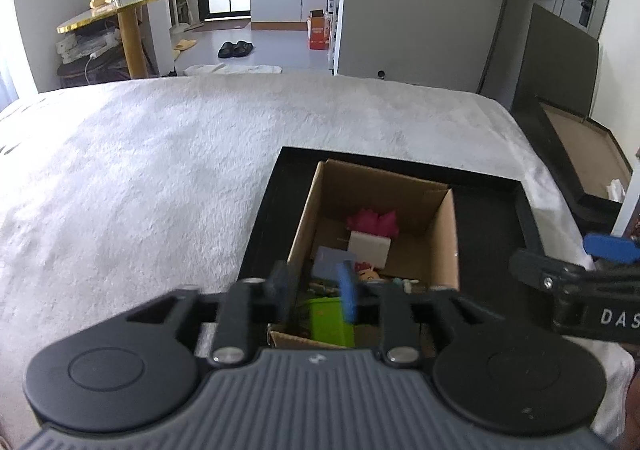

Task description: Organize rigid objects

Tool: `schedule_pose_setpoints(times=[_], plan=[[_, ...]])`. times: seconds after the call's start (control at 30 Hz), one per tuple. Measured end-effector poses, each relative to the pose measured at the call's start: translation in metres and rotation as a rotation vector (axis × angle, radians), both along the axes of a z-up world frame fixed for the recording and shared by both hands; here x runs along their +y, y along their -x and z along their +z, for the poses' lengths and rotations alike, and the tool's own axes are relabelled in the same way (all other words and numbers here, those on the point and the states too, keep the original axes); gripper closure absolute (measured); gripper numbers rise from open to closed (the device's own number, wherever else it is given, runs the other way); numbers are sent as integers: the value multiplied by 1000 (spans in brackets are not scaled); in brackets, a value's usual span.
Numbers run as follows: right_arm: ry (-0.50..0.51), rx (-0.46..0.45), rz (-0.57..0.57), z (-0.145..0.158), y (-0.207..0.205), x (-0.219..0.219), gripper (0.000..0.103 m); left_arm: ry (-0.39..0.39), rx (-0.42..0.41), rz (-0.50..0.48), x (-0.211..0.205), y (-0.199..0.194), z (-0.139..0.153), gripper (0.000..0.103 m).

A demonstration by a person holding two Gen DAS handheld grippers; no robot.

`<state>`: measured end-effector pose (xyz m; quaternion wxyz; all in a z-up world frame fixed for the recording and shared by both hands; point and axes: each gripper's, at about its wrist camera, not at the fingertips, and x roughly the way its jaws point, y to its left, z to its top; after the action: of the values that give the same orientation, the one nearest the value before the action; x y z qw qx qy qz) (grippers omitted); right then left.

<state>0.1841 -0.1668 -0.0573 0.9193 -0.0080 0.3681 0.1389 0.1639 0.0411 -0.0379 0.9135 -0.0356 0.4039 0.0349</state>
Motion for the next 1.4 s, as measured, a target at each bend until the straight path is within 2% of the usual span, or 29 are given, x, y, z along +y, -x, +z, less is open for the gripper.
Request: schedule_pose_setpoints(times=[0.03,0.07,0.17,0.27,0.5,0.7,0.9,1.23,1.4], plan=[[-9,3,-10,1,3,-4,0,-5,-5,-4,-1,2,3,47],[-20,5,-20,3,7,-8,0,-10,-15,-9,-2,5,7,37],[-49,21,-42,7,15,-19,0,-10,-28,-21,-2,14,17,22],[-70,35,-57,11,24,-27,0,8,-24,-25,2,22,25,16],[-115,30,-87,22,44,-43,0,25,-45,-51,6,37,44,12],[-138,21,-113,30,57,-55,0,43,-35,-128,-1,49,54,8],[-146,32,-131,38,66,-63,0,44,-64,-186,-11,64,63,6],[-138,31,-153,45,88,-72,0,60,-72,-198,-12,77,67,4],[-147,40,-151,45,96,-74,0,37,-69,-205,-15,84,70,4]])
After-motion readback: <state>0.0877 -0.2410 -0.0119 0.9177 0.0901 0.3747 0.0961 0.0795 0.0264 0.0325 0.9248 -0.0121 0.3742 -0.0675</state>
